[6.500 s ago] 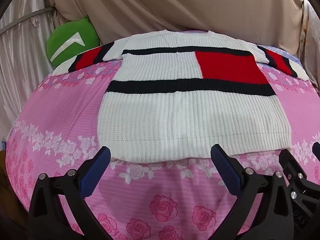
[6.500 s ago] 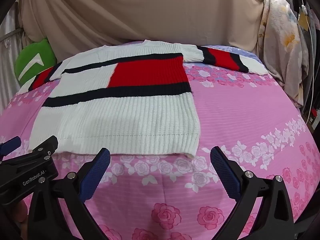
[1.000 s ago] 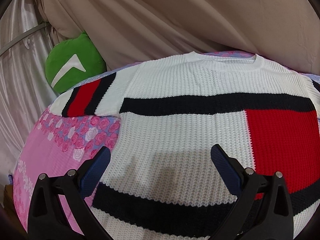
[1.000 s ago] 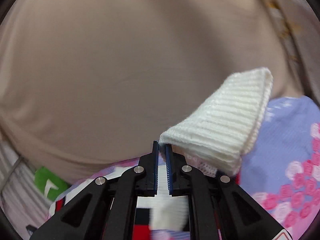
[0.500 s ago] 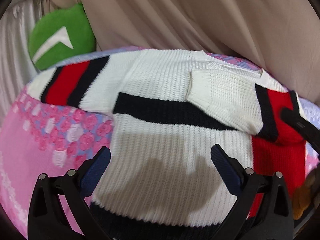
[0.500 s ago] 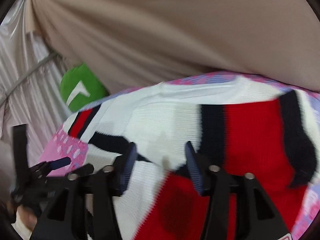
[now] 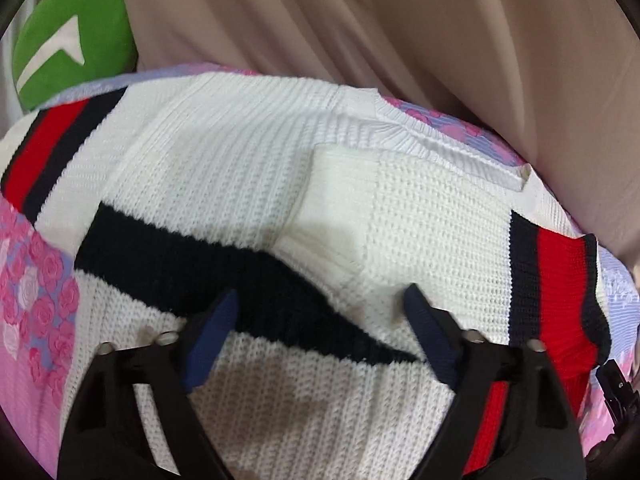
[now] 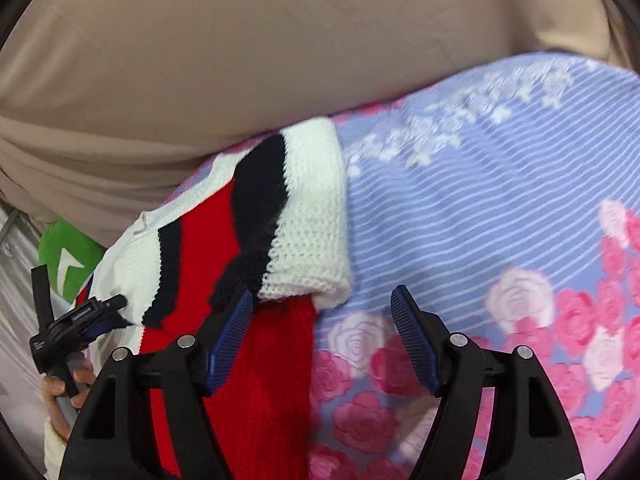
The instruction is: Fold small clothes
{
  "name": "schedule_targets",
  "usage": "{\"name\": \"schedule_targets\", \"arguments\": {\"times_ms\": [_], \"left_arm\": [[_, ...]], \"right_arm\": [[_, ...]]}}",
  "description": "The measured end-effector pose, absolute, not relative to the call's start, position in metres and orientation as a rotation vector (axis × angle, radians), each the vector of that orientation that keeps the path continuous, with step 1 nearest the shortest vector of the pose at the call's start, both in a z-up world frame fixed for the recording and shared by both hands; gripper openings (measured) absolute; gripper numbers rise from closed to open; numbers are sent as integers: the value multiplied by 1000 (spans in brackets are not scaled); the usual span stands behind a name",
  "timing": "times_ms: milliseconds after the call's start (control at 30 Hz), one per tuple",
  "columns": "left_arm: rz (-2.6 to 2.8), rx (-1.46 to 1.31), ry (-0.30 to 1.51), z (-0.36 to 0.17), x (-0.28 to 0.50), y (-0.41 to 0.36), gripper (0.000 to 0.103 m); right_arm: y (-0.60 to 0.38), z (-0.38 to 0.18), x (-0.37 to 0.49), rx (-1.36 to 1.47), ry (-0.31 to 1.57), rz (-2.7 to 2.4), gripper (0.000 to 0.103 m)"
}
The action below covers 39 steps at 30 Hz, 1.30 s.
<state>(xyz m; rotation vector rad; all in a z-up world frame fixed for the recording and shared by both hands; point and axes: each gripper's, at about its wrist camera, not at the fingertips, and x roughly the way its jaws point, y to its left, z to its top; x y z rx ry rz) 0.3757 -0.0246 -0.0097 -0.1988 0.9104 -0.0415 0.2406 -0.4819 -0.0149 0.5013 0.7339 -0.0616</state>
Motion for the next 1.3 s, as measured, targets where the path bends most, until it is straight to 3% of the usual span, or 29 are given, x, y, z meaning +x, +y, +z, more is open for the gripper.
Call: {"name": "schedule_targets", "arguments": {"times_ms": [67, 100, 133, 167, 200, 333, 400, 467, 567, 667, 733, 767, 800, 900, 933, 1000, 1033, 1167, 1300], "left_arm": [[-60, -194, 888, -6, 376, -28, 38], [-60, -189, 879, -2, 376, -30, 16], [-53, -184, 867, 2, 377, -30, 4], [-56, -184, 844, 9, 377, -29, 4], [-54, -186, 820, 17, 376, -27, 4], [-9, -177, 698, 53, 365, -8, 4], [44, -138, 702, 47, 369, 0, 4], [79, -96, 780, 18, 384, 4, 4], [82, -65, 809, -7, 391, 6, 4], [78, -39, 789, 2, 386, 1, 4], [84, -41, 795, 3, 388, -1, 4], [84, -43, 798, -2, 389, 0, 4], [86, -43, 798, -3, 389, 0, 4], [89, -29, 789, -6, 389, 0, 5], [90, -24, 786, -5, 389, -1, 5], [92, -20, 774, -3, 388, -1, 5], [91, -24, 765, -7, 386, 2, 5], [93, -10, 709, -5, 377, 3, 5], [107, 6, 770, -13, 387, 1, 6]], "right_arm": [[-477, -20, 254, 520, 747, -53, 69], [-473, -19, 261, 521, 744, -37, 55], [-466, -15, 264, 513, 745, -22, 43], [-460, -11, 269, 488, 746, -26, 15], [-454, -2, 270, 465, 728, -33, 11], [-434, 45, 239, 393, 514, 19, 10], [-432, 31, 246, 337, 578, -32, 10], [-446, -9, 264, 332, 771, -95, 10], [-456, -12, 251, 398, 758, -80, 14], [-450, 19, 236, 385, 660, -61, 22], [-448, 35, 236, 371, 602, -58, 48], [-450, 39, 241, 377, 580, -51, 70], [-453, 42, 246, 389, 570, -42, 75], [-459, 20, 294, 449, 690, -27, 75], [-461, 4, 312, 464, 758, -56, 74], [-455, -14, 327, 443, 838, -81, 30], [-451, -7, 323, 430, 801, -68, 21], [-437, 32, 281, 383, 559, -19, 16], [-452, -21, 311, 424, 757, -128, 17]]}}
